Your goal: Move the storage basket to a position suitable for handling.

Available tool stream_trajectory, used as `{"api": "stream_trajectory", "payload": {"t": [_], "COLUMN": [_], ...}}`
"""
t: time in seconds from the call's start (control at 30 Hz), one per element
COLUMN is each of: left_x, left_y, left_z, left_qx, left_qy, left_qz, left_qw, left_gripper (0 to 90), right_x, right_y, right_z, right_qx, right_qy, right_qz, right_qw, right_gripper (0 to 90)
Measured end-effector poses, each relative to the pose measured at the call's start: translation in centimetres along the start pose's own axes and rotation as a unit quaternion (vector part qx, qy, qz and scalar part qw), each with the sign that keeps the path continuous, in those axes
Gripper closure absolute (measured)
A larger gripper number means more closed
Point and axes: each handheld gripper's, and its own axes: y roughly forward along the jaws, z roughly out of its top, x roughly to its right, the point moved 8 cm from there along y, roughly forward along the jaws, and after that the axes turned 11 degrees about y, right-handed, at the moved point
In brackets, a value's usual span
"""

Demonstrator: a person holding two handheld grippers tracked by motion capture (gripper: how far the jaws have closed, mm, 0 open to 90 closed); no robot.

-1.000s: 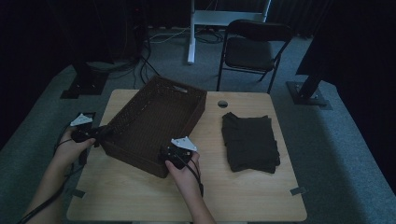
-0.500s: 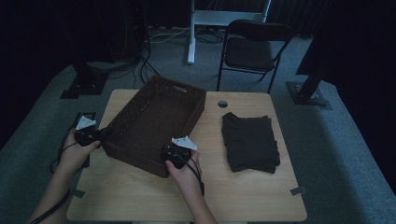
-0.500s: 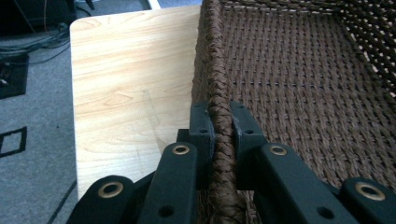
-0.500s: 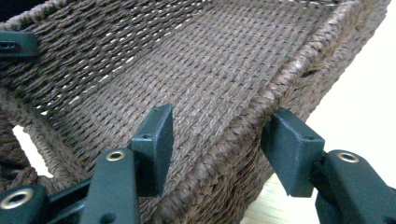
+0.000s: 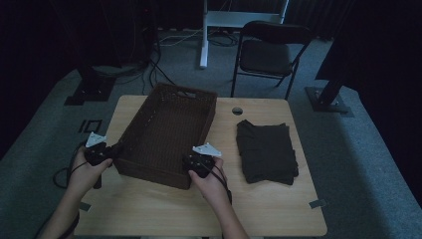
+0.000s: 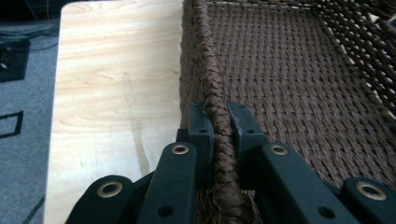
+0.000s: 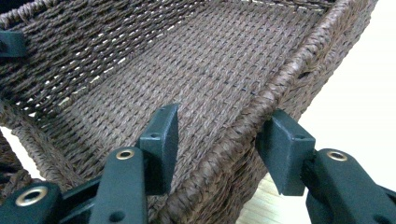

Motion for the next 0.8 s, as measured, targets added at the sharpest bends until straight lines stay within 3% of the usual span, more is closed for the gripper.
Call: {"api": "stream_trajectory", "payload": {"t": [0.2,0.4,0.6,0.8], "left_x": [2.1,3.8,5.3,6.2], "left_y": [-0.8,-1.4,-2.0,-2.3], "left_z": [-0.6,-0.9,-1.2,-1.3], "left_qx": [0.004,0.003,-0.002,-0.007], "left_qy": [-0.008,-0.026,-0.035,-0.033], "left_qz": [-0.003,0.021,0.039,0.039], "left_qw": [1.0000,0.9994,0.9986,0.9987], "left_gripper": [80.3,80.3,80.0,78.7], "right_x": [1.7,2.7,3.7,4.4], "right_y": [-0.8,-1.3,-1.5,-1.6], "right_z": [0.3,0.5,0.9,1.1], "right_qx": [-0.009,-0.020,-0.032,-0.031], "right_qy": [-0.032,-0.063,-0.077,-0.090], "right_qz": [0.021,0.019,0.029,0.028], "right_qw": [0.9992,0.9976,0.9961,0.9951], "right_gripper": [50.0,51.3,51.6,50.1]}}
